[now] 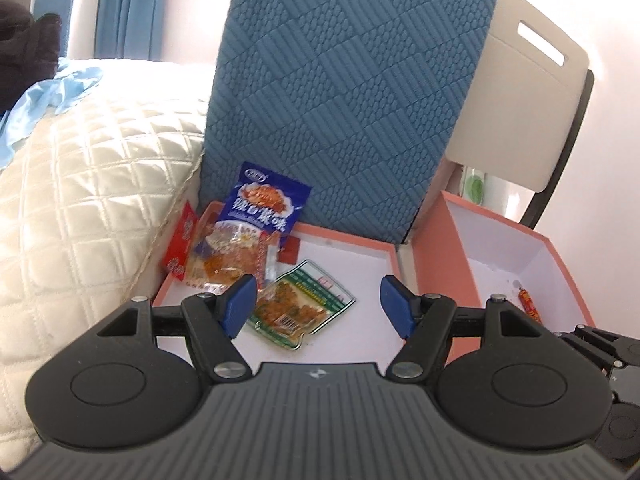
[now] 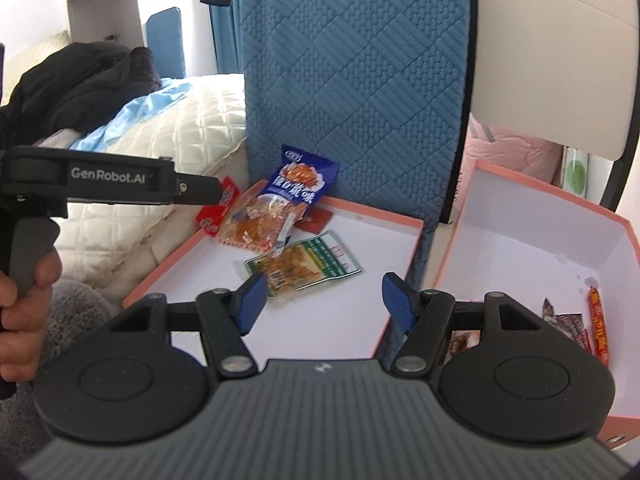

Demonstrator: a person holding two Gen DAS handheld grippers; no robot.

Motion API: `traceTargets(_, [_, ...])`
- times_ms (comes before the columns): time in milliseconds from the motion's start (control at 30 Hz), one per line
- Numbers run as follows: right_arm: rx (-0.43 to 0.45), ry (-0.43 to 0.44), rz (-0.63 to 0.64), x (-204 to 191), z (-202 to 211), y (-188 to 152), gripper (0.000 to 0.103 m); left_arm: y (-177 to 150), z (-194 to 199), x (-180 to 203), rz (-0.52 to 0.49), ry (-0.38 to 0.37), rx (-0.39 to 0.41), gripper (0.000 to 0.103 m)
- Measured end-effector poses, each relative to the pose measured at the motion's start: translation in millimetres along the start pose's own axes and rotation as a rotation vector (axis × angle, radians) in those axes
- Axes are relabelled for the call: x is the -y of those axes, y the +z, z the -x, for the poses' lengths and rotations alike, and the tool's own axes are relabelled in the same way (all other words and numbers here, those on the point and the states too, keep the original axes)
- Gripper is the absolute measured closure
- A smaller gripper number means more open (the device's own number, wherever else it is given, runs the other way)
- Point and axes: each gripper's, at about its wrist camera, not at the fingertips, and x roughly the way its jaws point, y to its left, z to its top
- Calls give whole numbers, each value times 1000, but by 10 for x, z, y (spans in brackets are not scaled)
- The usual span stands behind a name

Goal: Organize snacks
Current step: 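Withdraw both tools from the pink box back over the snack lid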

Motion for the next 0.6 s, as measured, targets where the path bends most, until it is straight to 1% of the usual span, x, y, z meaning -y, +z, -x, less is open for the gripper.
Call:
traceTargets(233, [-34,38,15,-127,-187,-130,37,-11,-167,-165,16,23,-43,30])
traceTargets(433, [-46,63,15,-156,-395,-204,37,55,-424,-324,57,29,-86,30])
traceTargets(500, [-56,64,18,-163,-487,-210,37,78,-521,-371,71,21,-104,30])
traceTargets(600, [-65,74,16,-152,-613,-199,37,105,-665,-414,80,30,-126,30])
